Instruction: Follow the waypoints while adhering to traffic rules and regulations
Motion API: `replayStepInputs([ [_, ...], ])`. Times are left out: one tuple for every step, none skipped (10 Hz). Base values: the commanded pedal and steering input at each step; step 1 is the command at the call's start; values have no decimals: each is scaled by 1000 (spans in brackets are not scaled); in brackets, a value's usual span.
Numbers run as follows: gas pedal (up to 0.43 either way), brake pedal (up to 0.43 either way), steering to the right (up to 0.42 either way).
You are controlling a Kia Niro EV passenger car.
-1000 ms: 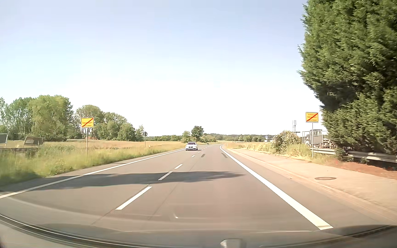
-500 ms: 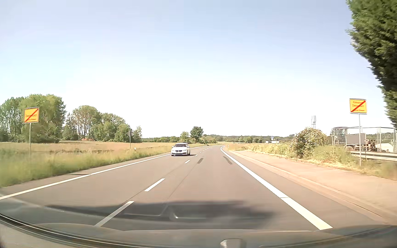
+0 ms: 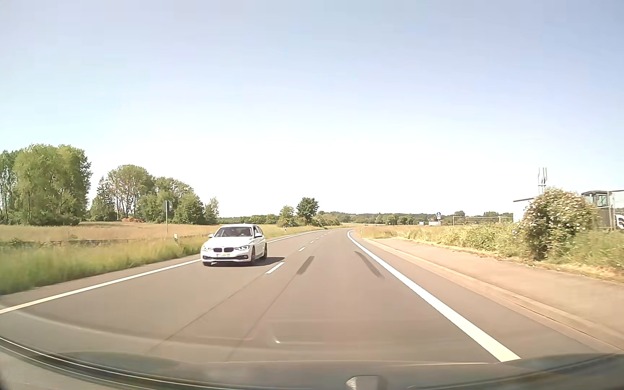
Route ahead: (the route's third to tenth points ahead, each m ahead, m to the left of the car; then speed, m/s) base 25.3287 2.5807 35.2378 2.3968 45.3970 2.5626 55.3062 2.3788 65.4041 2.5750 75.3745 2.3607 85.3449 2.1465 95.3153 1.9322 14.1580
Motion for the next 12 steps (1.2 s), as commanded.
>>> replayStepInputs([
  [378, 30, -1],
  [398, 30, -1],
  [421, 30, -1],
  [461, 30, -1],
  [480, 30, -1],
  [512, 30, -1],
  [531, 30, -1],
  [551, 30, 0],
  [559, 30, -1],
  [579, 30, 0],
  [579, 30, 0],
  [579, 30, 0],
])
